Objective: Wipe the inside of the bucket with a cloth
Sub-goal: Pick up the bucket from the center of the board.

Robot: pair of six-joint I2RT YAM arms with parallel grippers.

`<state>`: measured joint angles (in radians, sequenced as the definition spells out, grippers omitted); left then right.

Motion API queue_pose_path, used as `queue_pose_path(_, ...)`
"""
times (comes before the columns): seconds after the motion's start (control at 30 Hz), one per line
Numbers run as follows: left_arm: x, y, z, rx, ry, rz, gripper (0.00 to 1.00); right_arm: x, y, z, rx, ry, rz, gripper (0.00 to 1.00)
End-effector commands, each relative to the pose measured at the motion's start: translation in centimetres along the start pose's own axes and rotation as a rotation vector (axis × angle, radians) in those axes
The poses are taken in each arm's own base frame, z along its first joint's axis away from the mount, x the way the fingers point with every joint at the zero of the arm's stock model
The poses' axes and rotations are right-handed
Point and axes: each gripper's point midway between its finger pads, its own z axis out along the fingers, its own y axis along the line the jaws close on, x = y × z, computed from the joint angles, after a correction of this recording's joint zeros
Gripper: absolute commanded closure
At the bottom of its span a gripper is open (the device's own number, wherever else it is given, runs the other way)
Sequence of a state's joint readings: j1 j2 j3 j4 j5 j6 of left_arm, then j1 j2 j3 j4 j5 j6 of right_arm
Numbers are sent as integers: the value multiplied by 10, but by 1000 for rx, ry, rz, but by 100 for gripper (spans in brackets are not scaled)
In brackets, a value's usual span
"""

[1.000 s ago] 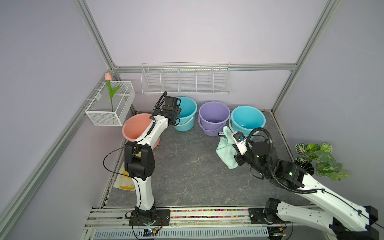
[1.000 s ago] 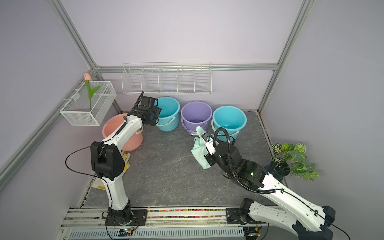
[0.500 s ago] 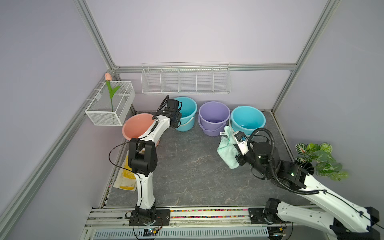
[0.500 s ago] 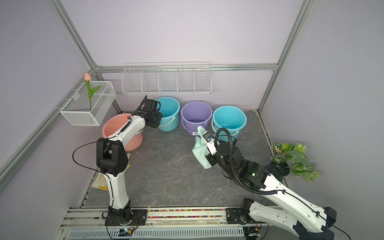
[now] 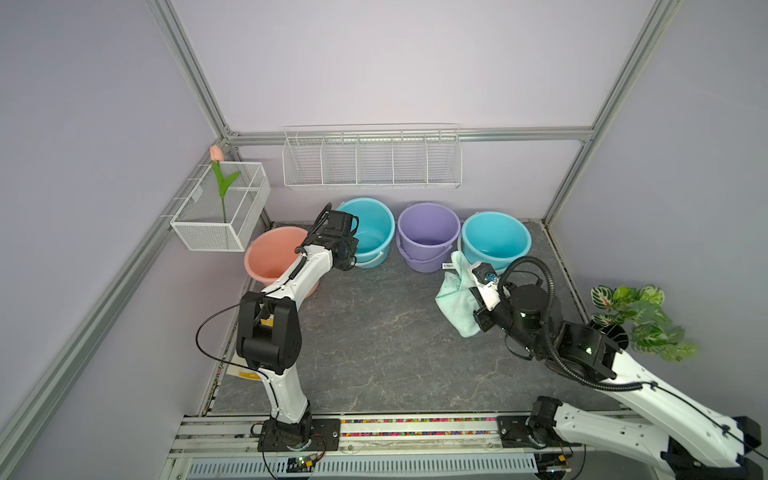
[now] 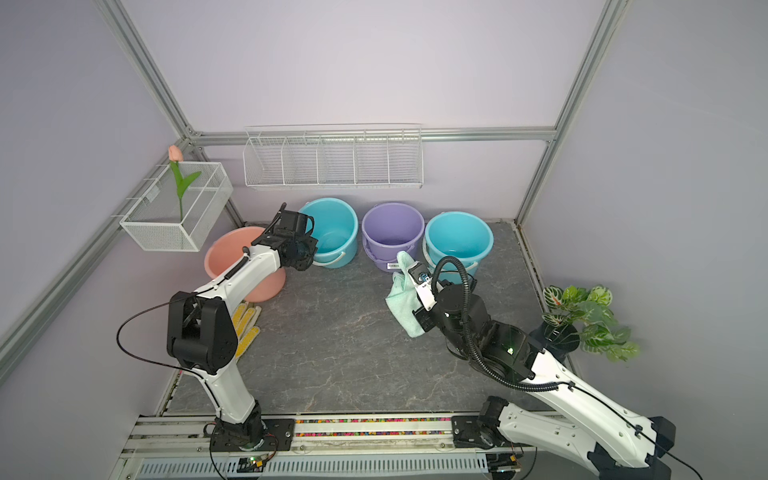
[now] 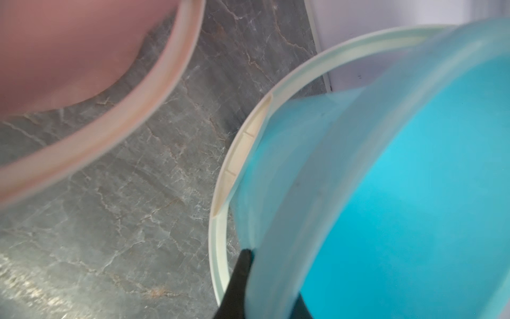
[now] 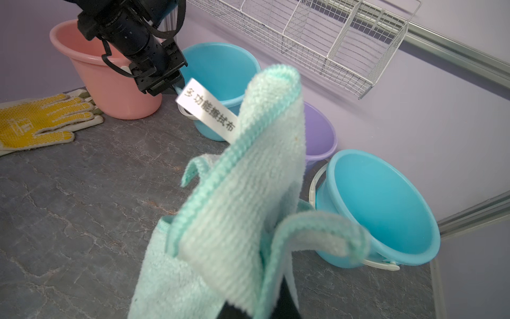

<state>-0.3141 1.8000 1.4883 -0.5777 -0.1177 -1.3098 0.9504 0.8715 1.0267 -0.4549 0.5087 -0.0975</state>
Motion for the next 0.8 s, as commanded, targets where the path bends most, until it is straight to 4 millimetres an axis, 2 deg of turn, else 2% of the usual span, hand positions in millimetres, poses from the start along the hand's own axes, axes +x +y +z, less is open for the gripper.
queue_pose_path(0.0,0,-4,-18,64,6,1,91,3,-6,-4,23,1,8,93)
queue_pose_path(0.23,21,27,-58,79,60,109,95,5,-9,-7,33,8,2,93)
queue_pose_path(0.43,40,66,-96,63,125,248,97,1,-10,-9,32,0,11,93)
queue_pose_path(0.6,61,89,-129,64,177,478,100,-8,-6,-13,-6,-7,34,93)
queue_pose_path(0.77,92,104,-150,43,247,698,100,-25,3,-23,-92,-50,56,93)
